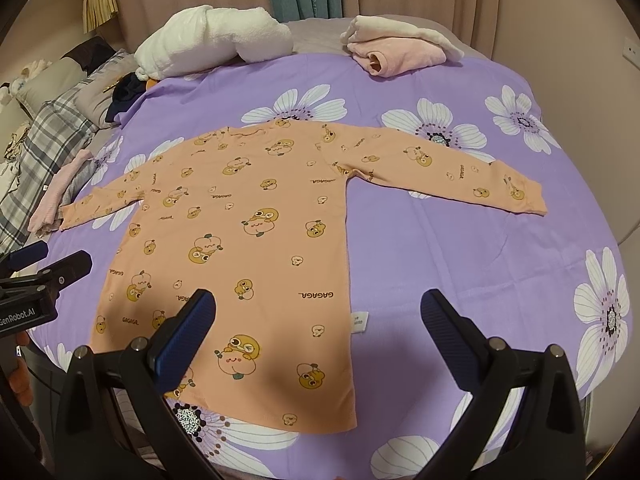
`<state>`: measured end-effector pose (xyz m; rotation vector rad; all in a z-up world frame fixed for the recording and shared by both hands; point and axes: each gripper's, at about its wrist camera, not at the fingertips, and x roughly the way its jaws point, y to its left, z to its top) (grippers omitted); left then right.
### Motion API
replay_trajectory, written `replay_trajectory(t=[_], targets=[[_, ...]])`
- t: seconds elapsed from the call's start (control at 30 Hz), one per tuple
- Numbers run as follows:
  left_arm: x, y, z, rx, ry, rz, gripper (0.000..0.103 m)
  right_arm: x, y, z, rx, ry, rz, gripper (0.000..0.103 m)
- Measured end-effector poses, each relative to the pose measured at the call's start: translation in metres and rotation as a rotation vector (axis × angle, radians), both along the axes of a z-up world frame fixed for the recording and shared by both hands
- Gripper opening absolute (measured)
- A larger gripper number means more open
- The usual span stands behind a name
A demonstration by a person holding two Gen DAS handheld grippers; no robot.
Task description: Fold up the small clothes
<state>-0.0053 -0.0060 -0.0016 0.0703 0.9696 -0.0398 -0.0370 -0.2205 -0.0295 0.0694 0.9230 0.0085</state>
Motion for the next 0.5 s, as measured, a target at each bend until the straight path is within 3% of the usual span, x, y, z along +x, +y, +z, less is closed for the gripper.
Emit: replay_trajectory(t=[0.5], targets=[[-0.0020, -0.0002, -0.0053, 0.024, 0.022, 0.001, 0.102, 0.0000, -0.0003, 0.0003, 0.005, 0.009, -0.003, 0.103]])
